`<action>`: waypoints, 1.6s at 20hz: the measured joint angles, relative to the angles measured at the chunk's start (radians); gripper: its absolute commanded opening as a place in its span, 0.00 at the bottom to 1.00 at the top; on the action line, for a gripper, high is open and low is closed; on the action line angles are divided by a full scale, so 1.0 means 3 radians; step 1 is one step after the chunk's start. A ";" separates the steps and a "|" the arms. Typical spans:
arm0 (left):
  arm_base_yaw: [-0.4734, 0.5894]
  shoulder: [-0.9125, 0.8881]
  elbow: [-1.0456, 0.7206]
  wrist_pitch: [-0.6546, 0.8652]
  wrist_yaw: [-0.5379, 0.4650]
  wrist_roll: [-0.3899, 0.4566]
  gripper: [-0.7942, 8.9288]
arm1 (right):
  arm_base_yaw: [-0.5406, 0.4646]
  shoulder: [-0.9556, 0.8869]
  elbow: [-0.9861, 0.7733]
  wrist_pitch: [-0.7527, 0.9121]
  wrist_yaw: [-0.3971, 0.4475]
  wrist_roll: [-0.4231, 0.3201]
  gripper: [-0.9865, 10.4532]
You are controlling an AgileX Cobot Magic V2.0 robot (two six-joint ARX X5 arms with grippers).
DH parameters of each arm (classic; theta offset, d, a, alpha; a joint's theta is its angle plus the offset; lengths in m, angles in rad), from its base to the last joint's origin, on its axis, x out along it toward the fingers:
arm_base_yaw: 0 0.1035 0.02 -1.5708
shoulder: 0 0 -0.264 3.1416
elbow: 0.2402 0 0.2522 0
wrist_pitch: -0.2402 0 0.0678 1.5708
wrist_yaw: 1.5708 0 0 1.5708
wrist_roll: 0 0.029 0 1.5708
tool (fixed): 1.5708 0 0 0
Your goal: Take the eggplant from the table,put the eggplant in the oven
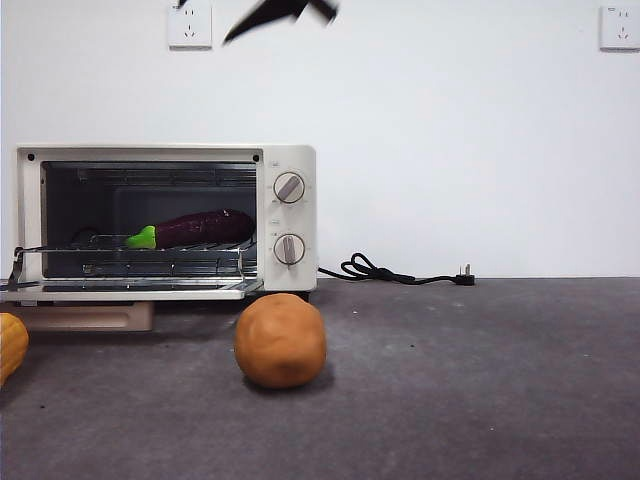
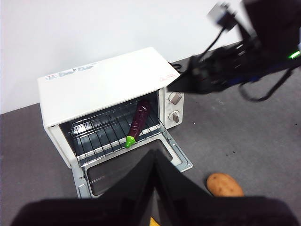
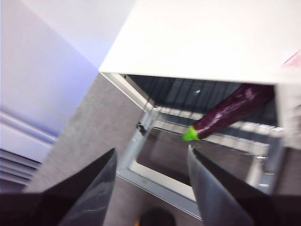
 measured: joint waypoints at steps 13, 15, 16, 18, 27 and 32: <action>-0.0053 0.0000 0.0000 0.0000 0.0000 0.0000 0.08 | 0.0000 -0.0891 0.0005 -0.1302 0.0158 -0.1099 0.31; -0.0053 0.0000 0.0000 0.0000 0.0000 0.0001 0.08 | 0.0000 -0.0997 0.0005 -0.1480 0.0158 -0.1176 0.31; -0.0053 0.0000 0.0000 0.0000 0.0000 0.0001 0.08 | 0.0000 -0.1063 0.0005 -0.1595 0.0159 -0.1222 0.31; -0.0053 0.0000 0.0000 0.0000 0.0000 0.0000 0.08 | 0.0000 -0.1158 0.0005 -0.1756 0.0155 -0.1283 0.31; -0.0053 0.0000 0.0000 0.0000 -0.0010 0.0001 0.08 | 0.0000 -0.1548 0.0005 -0.2037 0.0045 -0.1409 0.30; -0.0053 0.0000 0.0000 0.0000 -0.0259 0.0001 0.08 | 0.0000 -0.1661 0.0010 -0.2083 -0.0209 -0.1434 0.18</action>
